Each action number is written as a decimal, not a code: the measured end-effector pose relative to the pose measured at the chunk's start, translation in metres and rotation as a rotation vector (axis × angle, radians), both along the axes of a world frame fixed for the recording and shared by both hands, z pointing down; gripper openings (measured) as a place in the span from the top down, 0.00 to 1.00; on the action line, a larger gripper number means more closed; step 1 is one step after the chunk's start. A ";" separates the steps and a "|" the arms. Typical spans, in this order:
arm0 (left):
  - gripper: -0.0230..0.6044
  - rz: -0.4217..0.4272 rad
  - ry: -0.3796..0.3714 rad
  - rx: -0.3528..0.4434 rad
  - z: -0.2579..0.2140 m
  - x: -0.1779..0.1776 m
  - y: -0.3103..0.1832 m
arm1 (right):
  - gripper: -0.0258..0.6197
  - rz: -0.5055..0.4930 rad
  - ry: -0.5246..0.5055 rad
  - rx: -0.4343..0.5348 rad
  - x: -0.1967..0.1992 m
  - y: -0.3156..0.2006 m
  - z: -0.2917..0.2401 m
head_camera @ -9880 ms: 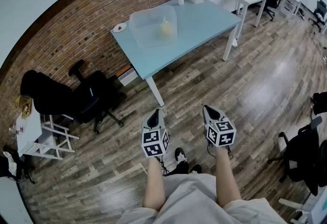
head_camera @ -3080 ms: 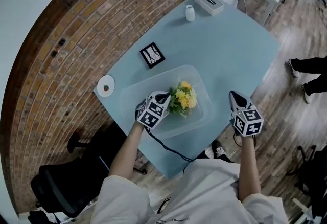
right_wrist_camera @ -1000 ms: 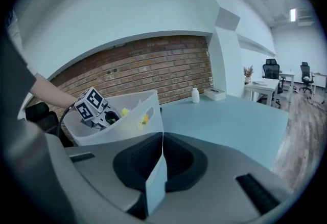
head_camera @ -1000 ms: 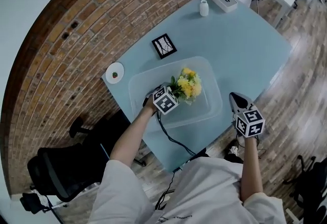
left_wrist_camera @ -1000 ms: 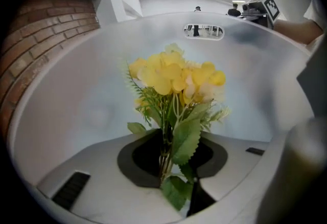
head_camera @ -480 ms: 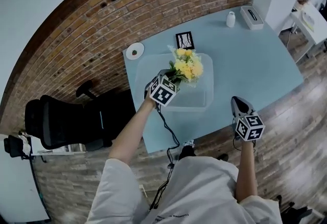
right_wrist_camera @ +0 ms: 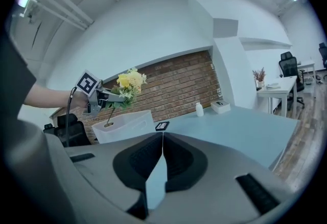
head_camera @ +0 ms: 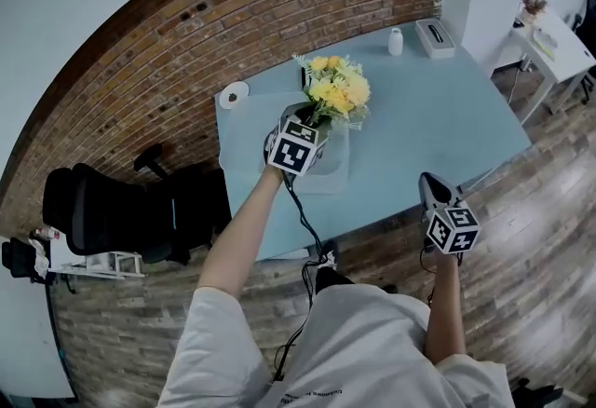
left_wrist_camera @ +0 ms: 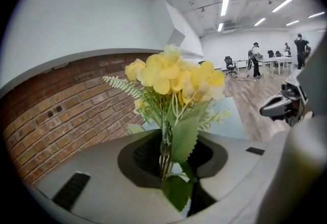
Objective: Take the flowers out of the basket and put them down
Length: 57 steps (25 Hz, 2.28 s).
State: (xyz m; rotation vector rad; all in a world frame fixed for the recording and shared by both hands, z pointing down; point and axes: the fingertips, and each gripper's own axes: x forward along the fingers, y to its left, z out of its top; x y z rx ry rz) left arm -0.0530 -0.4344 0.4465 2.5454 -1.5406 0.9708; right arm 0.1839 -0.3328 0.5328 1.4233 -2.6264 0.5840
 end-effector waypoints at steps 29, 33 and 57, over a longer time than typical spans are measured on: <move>0.74 -0.237 0.336 0.089 0.036 0.187 -0.011 | 0.96 0.183 0.104 -0.092 0.156 0.097 0.044; 0.74 -0.328 0.413 -0.019 0.105 0.177 -0.002 | 0.96 0.184 0.137 -0.136 0.160 0.108 0.063; 0.62 -0.484 0.333 -0.218 0.231 0.134 0.009 | 0.96 0.168 0.167 -0.219 0.141 0.126 0.100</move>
